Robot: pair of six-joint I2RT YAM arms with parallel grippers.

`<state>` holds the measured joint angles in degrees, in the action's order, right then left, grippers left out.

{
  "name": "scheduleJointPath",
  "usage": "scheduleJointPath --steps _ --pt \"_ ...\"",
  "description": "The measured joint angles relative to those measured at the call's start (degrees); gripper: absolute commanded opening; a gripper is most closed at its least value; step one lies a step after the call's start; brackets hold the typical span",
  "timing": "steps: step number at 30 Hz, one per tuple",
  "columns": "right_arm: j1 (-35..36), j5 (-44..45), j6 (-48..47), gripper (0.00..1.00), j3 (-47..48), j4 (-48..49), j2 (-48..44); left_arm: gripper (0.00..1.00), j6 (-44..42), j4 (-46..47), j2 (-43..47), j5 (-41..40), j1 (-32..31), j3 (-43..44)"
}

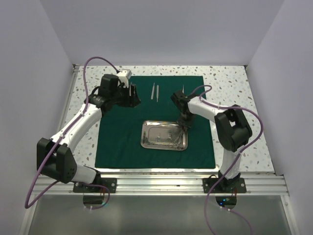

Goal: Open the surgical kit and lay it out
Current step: Pick up the medical item from the container, then place the medical item in the surgical kit.

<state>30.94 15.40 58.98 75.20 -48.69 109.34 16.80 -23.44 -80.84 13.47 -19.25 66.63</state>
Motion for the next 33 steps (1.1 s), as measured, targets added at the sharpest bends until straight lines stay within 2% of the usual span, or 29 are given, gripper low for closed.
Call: scheduleJointPath --steps 4,10,21,25,33 --pt "-0.20 -0.15 -0.39 0.01 0.00 0.59 -0.07 0.64 -0.07 -0.09 -0.17 -0.09 0.00 0.02" --pt "-0.96 0.07 -1.42 0.00 2.36 -1.88 -0.42 0.64 -0.04 -0.17 -0.74 -0.24 0.00 0.02" --pt "-4.04 0.76 -5.57 0.00 25.33 -7.61 0.74 0.64 -0.07 -0.26 -0.85 -0.17 0.00 0.83" --pt "-6.12 1.81 -8.31 0.00 33.79 -8.48 6.60 0.64 -0.07 -1.07 -0.85 -0.15 0.00 1.57" --pt "-10.75 3.26 -14.56 0.00 54.95 -10.51 27.08 0.64 0.11 -3.34 -0.85 -0.28 0.00 1.75"
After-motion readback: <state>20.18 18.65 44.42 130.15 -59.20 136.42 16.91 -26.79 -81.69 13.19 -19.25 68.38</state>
